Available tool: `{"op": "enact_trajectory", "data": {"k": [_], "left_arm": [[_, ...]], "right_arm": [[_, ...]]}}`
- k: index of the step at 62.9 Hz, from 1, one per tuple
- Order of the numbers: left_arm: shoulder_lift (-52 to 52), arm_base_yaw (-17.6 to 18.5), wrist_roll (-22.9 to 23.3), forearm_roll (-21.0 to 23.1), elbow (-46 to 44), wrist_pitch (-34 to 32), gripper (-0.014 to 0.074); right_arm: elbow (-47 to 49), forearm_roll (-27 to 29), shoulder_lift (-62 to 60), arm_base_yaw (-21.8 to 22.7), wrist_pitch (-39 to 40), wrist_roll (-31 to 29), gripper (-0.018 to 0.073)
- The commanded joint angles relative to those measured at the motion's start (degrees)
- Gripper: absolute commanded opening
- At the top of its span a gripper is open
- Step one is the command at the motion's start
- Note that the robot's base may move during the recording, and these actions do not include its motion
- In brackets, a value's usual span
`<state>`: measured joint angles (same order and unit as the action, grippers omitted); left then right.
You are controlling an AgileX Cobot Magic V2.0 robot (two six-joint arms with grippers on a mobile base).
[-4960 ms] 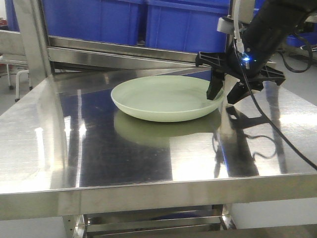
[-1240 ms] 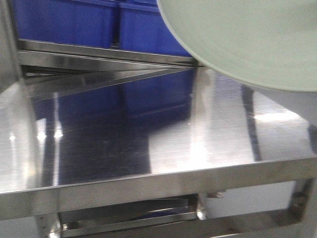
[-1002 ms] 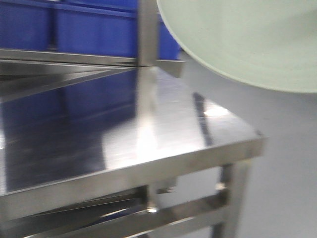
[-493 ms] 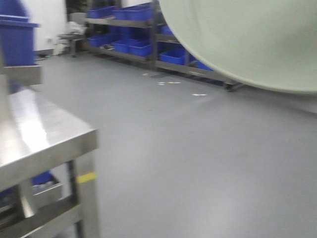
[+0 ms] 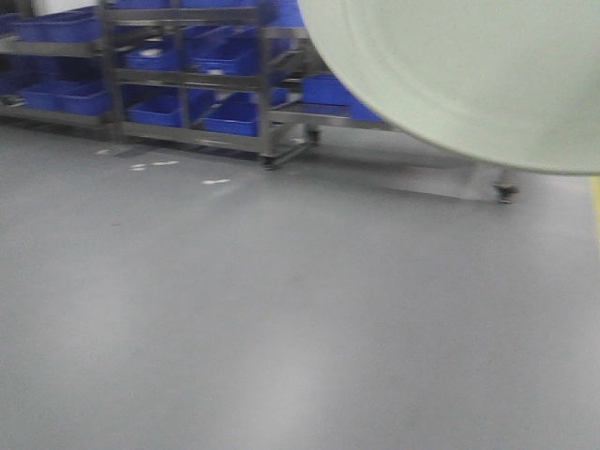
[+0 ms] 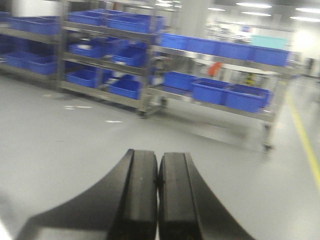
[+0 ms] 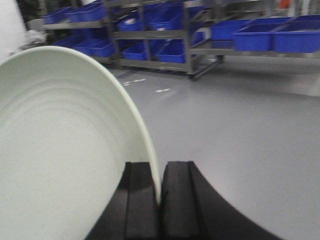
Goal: Place green plate on second shelf with right arm
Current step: 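Hold the plate raised in the right gripper while driving away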
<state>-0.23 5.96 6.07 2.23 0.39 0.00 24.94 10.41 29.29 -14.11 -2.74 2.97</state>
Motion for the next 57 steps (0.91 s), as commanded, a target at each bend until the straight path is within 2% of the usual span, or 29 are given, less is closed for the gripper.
{"op": "enact_trajectory", "data": {"k": [1, 57], "left_arm": [[-0.92, 0.42, 0.17, 0.34, 2.34, -4.54, 0.013], [-0.92, 0.52, 0.17, 0.34, 2.34, -4.54, 0.013]], "right_arm": [[1.95, -0.03, -0.21, 0.12, 6.13, -0.24, 0.0055], [1.95, -0.03, -0.21, 0.17, 6.13, -0.24, 0.0055]]}}
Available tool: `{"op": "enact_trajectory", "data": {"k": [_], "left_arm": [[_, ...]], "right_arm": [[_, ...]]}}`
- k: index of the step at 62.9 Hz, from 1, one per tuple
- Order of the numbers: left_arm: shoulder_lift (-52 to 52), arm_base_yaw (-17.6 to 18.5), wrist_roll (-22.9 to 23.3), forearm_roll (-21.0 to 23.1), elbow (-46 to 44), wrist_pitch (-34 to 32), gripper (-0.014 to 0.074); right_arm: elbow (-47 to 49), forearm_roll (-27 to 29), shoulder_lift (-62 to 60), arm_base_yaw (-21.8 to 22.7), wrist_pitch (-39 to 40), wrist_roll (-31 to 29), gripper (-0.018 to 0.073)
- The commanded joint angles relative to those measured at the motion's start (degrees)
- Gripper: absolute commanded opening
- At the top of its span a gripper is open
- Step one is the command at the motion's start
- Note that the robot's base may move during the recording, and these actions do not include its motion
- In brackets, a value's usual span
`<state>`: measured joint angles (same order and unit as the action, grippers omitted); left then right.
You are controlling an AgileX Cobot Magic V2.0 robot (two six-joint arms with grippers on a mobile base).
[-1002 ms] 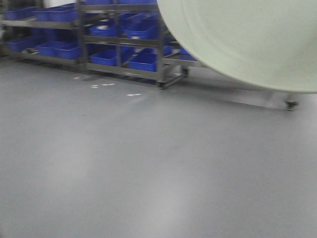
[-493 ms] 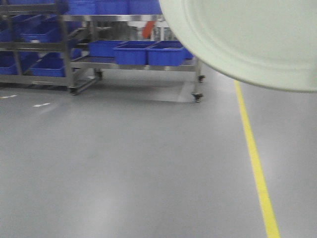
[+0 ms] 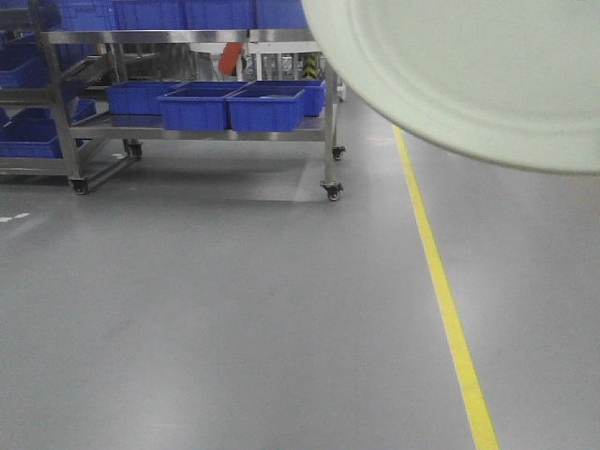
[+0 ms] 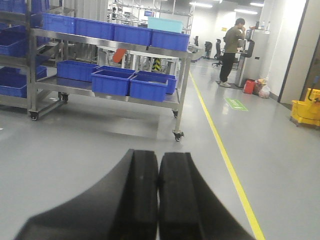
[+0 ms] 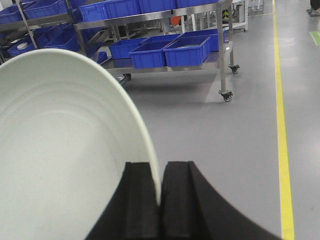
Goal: Place green plate on second shelf with right arm
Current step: 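Hold the plate raised in the right gripper while driving away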
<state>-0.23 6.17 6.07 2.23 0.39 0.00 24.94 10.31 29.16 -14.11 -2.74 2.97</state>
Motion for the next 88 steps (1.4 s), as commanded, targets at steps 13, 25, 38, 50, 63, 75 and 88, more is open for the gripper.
{"op": "enact_trajectory", "data": {"k": [13, 25, 38, 50, 63, 75, 88], "left_arm": [[-0.92, 0.31, 0.17, 0.34, 2.34, -4.54, 0.013], [-0.92, 0.31, 0.17, 0.34, 2.34, -4.54, 0.013], [-0.92, 0.31, 0.17, 0.34, 2.34, -4.54, 0.013], [-0.92, 0.31, 0.17, 0.34, 2.34, -4.54, 0.013], [-0.92, 0.31, 0.17, 0.34, 2.34, -4.54, 0.013], [-0.92, 0.31, 0.17, 0.34, 2.34, -4.54, 0.013], [-0.92, 0.31, 0.17, 0.34, 2.34, -4.54, 0.013]], "right_arm": [[1.95, 0.07, -0.08, 0.17, 6.13, -0.24, 0.0055], [1.95, 0.07, -0.08, 0.17, 6.13, -0.24, 0.0055], [1.95, 0.07, -0.08, 0.17, 6.13, -0.24, 0.0055], [1.95, 0.07, -0.08, 0.17, 6.13, -0.24, 0.0055], [1.95, 0.07, -0.08, 0.17, 6.13, -0.24, 0.0055], [1.95, 0.07, -0.03, 0.17, 6.13, -0.24, 0.0055], [1.95, 0.07, -0.03, 0.17, 6.14, -0.24, 0.0055]]}}
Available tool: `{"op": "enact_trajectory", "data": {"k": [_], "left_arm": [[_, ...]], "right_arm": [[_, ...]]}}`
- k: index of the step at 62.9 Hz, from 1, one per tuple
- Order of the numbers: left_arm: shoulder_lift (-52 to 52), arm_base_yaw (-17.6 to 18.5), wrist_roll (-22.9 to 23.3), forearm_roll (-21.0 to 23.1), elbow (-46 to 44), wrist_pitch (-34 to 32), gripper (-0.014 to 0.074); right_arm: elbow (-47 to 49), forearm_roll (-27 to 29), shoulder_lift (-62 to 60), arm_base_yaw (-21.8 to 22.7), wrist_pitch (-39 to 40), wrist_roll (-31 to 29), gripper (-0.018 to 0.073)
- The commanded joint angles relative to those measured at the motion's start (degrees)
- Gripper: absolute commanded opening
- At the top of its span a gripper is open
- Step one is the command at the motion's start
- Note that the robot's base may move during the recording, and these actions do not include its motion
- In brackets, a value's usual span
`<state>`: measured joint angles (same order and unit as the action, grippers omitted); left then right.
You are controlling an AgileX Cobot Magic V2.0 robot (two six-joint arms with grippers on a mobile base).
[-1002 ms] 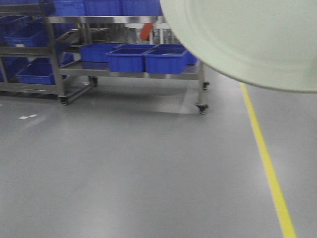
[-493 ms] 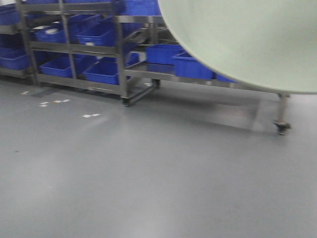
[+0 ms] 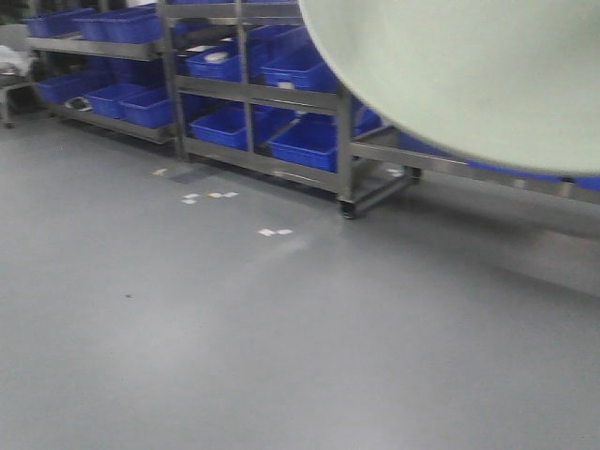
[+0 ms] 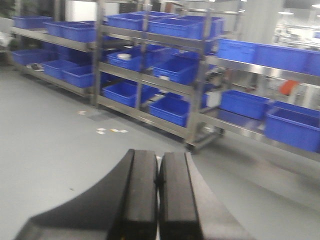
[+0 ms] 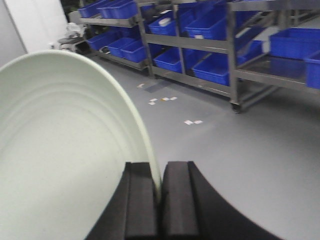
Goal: Place green plate on second shelf with right arm
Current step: 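Hold the plate raised in the right gripper while driving away, then drive toward the shelf of blue bins holding the plate aloft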
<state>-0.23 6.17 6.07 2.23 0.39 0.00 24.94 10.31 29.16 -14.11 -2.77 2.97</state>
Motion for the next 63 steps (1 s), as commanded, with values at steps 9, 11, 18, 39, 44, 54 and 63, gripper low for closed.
{"op": "enact_trajectory", "data": {"k": [9, 11, 18, 39, 44, 54, 63], "left_arm": [[-0.92, 0.31, 0.17, 0.34, 2.34, -4.54, 0.013], [-0.92, 0.31, 0.17, 0.34, 2.34, -4.54, 0.013], [-0.92, 0.31, 0.17, 0.34, 2.34, -4.54, 0.013], [-0.92, 0.31, 0.17, 0.34, 2.34, -4.54, 0.013], [-0.92, 0.31, 0.17, 0.34, 2.34, -4.54, 0.013], [-0.92, 0.31, 0.17, 0.34, 2.34, -4.54, 0.013], [-0.92, 0.31, 0.17, 0.34, 2.34, -4.54, 0.013]], "right_arm": [[1.95, 0.07, -0.03, 0.17, 6.18, -0.24, 0.0055], [1.95, 0.07, -0.03, 0.17, 6.18, -0.24, 0.0055], [1.95, 0.07, -0.03, 0.17, 6.18, -0.24, 0.0055], [1.95, 0.07, -0.03, 0.17, 6.16, -0.24, 0.0055], [1.95, 0.07, -0.03, 0.17, 6.16, -0.24, 0.0055], [1.95, 0.07, -0.03, 0.17, 6.17, -0.24, 0.0055], [1.95, 0.07, -0.03, 0.17, 6.17, -0.24, 0.0055]]}}
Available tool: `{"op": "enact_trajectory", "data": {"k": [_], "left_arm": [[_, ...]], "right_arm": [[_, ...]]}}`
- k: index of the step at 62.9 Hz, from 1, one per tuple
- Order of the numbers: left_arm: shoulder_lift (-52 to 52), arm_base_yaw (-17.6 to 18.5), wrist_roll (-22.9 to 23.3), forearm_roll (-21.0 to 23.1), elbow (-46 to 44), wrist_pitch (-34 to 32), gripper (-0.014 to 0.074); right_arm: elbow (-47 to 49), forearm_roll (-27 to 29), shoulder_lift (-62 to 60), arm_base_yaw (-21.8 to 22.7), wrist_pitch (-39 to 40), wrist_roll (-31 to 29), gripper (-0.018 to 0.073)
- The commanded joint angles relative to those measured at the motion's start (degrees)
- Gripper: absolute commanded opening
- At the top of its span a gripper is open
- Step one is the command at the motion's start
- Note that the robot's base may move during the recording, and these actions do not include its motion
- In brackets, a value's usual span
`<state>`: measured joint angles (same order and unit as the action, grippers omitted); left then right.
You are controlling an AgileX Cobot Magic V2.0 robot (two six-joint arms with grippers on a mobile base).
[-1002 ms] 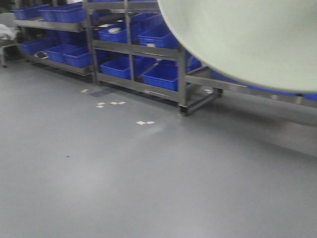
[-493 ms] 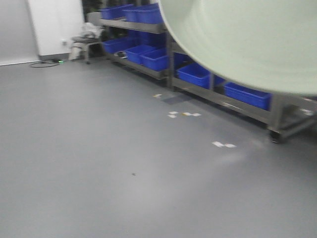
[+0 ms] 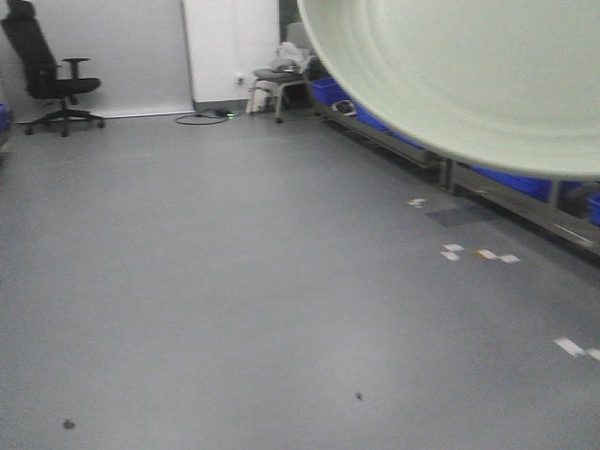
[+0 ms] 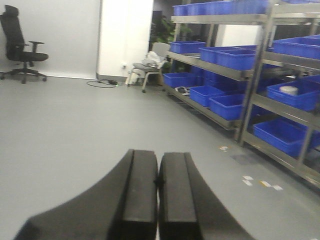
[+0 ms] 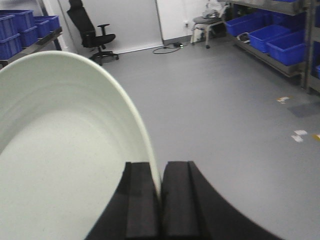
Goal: Place green plate on second shelf with right arm
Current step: 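Drive toward the shelf of blue bins holding the plate aloft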
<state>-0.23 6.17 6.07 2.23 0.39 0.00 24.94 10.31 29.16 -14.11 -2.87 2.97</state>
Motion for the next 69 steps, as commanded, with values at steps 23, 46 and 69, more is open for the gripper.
{"op": "enact_trajectory", "data": {"k": [23, 46, 69], "left_arm": [[-0.92, 0.31, 0.17, 0.34, 2.34, -4.54, 0.013], [-0.92, 0.31, 0.17, 0.34, 2.34, -4.54, 0.013], [-0.92, 0.31, 0.17, 0.34, 2.34, -4.54, 0.013]], "right_arm": [[1.95, 0.07, -0.03, 0.17, 6.29, -0.24, 0.0055], [1.95, 0.07, -0.03, 0.17, 6.29, -0.24, 0.0055], [1.95, 0.07, -0.03, 0.17, 6.29, -0.24, 0.0055]]}}
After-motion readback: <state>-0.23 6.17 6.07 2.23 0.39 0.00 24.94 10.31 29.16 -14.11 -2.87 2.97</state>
